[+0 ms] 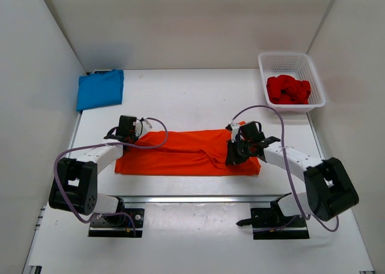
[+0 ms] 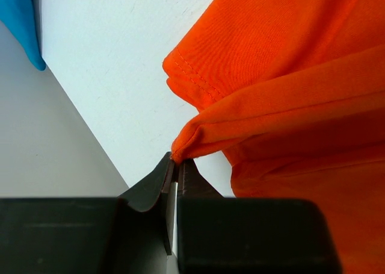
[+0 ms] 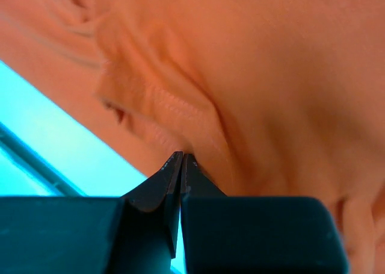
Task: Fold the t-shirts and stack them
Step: Fold the other side of the tshirt into a rectangle
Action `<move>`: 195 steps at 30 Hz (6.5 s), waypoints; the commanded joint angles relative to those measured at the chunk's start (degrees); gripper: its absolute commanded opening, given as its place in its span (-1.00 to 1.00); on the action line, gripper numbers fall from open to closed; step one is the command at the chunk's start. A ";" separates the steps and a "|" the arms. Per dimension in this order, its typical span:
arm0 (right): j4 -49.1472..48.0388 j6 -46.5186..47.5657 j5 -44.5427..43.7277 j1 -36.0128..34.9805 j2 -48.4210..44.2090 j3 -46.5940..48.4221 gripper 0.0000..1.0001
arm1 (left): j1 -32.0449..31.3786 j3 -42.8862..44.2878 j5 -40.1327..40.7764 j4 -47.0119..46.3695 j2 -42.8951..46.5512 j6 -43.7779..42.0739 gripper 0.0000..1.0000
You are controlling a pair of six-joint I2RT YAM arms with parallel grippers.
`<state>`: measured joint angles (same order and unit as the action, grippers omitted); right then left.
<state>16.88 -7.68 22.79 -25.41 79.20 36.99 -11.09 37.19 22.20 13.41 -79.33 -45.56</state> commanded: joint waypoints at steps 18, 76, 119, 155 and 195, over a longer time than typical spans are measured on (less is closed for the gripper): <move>9.83 -21.05 -0.72 15.48 -10.03 -1.49 -0.35 | -0.24 0.96 1.27 -0.40 -0.21 0.04 -0.88; 1.48 -21.23 13.86 27.17 -4.14 9.68 -1.00 | 1.34 2.02 8.04 -22.46 -5.49 -2.78 -1.00; 4.63 -21.33 14.50 26.29 -6.16 -3.33 -0.53 | 1.51 -9.07 9.62 -22.64 -2.49 -12.10 0.16; 14.84 8.82 -24.09 -16.95 21.43 32.09 -0.44 | 1.86 3.42 9.27 -2.24 -0.92 23.33 0.97; 13.61 5.84 -23.23 -14.76 22.49 29.53 -1.00 | 2.30 1.92 10.76 -3.91 -1.62 21.57 0.97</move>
<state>31.22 -0.62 -1.37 -40.97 101.82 64.27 -9.10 39.33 32.40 10.68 -81.21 -24.16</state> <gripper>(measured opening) 0.014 0.986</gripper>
